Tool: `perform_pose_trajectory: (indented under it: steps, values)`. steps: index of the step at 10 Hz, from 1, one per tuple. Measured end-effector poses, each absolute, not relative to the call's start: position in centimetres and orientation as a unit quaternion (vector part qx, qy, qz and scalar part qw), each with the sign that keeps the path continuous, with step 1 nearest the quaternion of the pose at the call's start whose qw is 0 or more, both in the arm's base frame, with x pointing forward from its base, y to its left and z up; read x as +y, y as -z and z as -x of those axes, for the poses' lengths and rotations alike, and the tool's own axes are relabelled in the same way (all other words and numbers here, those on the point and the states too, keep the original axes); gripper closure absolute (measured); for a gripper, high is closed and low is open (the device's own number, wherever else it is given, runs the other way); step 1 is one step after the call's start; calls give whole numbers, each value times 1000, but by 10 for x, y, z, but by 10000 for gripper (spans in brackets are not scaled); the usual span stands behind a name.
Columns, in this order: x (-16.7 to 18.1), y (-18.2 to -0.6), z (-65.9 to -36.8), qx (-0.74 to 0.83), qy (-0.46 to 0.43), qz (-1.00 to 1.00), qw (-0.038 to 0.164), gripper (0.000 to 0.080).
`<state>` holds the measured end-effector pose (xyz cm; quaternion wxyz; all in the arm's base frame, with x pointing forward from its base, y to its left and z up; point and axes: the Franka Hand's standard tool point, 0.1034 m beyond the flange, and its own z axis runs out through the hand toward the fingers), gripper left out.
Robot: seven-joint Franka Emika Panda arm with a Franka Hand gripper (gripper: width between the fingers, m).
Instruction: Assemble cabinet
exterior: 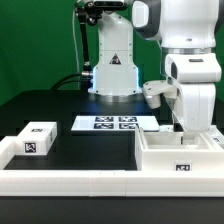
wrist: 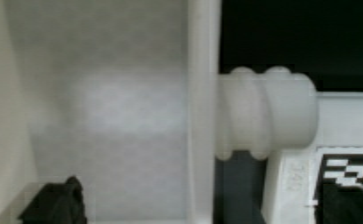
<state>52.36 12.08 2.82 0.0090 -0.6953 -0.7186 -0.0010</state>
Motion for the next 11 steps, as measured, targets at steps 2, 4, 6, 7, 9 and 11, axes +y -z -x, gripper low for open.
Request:
perform_pose_trajectory:
  steps: [2, 4, 6, 7, 9, 11]
  values:
    - [120, -30, -523, -718, -1, 696, 8, 151]
    - [117, -47, -515, -713, -3, 701, 1, 151]
    - [117, -62, -500, -709, -5, 705, -6, 151]
    - [124, -65, -492, -707, -7, 708, -5, 151]
    - [148, -65, -469, -709, -5, 705, 2, 151]
    - [166, -56, -457, -718, 2, 696, 11, 151]
